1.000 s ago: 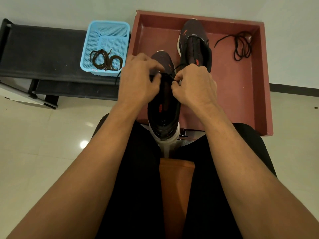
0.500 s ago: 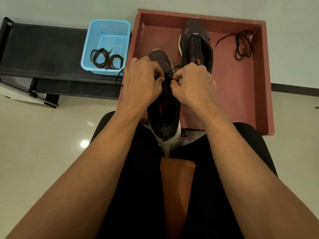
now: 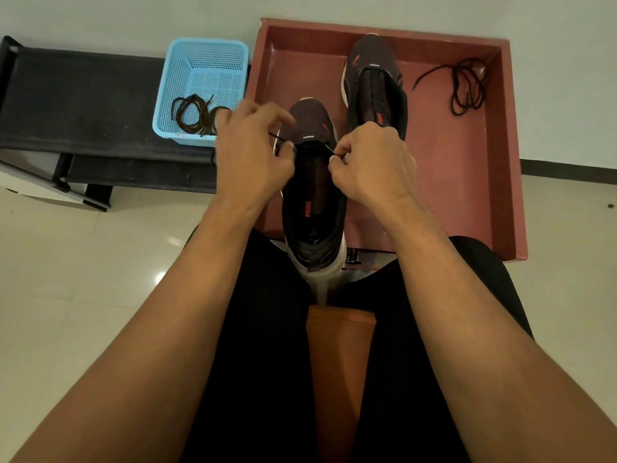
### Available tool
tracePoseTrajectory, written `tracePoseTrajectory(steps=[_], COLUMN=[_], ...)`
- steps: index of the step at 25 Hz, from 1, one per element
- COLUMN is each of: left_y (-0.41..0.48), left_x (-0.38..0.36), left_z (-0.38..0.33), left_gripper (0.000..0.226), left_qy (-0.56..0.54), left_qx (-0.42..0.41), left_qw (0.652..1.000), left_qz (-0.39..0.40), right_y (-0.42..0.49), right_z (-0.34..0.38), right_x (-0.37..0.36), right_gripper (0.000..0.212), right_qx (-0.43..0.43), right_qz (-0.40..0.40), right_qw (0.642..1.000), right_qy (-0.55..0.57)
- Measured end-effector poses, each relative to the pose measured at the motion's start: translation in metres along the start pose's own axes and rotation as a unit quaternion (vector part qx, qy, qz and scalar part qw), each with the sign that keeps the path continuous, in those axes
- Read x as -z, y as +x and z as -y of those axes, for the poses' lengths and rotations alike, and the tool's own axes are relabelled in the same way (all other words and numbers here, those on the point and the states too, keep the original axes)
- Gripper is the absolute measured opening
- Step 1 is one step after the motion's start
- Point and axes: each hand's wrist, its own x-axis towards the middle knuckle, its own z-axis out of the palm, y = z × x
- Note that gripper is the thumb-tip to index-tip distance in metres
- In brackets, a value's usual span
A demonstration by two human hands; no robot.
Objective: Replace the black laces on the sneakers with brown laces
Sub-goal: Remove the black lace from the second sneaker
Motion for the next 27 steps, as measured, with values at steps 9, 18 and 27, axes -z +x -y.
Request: tracePoseTrajectory(steps=[9,18,27], left_y=[-0.005,-0.002,-0.007], left_x=[-0.005,0.009,0.012], left_z=[-0.027,-0.004,-0.003], left_gripper=[0.013,0.005,0.019], left_qy=[0.055,-0.083,-0.131], left_qx=[-0.038,0.055,0.138], left_qw=[0.998,0.987,0.981], left_qz=[0.022,-0.122,-0.037], right_y=[0.001,0.002,-0.001], right_z=[0.002,-0.003,-0.003], right_x=[-0.001,0.002,0.005], right_gripper=[0.014,0.016,0.017], right_qx=[0.009,-0.016,0.003], right_qz=[0.009,0.0,0.029], right_qw=[1.0,1.0,1.0], right_qy=[0.021,0.009,-0.006])
